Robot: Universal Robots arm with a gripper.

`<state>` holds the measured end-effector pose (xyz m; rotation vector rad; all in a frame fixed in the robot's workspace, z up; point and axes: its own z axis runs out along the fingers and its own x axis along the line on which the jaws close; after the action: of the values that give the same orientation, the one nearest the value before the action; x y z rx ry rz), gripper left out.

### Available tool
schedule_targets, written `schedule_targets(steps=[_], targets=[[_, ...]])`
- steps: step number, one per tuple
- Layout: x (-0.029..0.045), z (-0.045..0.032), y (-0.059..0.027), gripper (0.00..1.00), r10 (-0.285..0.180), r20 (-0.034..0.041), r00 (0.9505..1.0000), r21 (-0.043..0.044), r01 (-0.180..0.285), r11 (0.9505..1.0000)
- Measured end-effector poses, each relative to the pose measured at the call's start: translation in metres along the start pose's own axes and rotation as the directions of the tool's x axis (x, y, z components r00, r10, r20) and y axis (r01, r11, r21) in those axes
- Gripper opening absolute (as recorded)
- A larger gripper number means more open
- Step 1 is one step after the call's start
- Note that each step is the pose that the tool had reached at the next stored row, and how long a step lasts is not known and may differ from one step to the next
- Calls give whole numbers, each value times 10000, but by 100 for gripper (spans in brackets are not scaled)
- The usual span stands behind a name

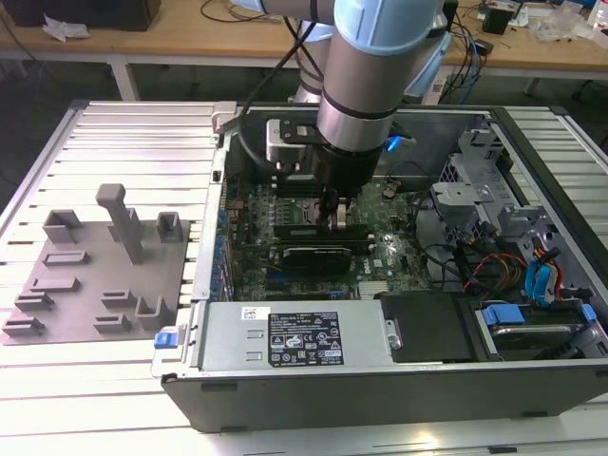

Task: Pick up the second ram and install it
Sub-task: 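Insert the second ram into the second slot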

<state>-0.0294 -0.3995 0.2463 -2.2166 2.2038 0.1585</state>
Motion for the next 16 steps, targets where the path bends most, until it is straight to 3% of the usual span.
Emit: schedule_targets(steps=[4, 6, 16], targets=[[-82, 58, -54, 11, 80, 10, 10000, -26, -80, 10000], [-88, 69, -56, 11, 260, 19, 9997, -12, -260, 9997], [-114, 169, -80, 11, 211, 19, 9998, -16, -211, 9998]])
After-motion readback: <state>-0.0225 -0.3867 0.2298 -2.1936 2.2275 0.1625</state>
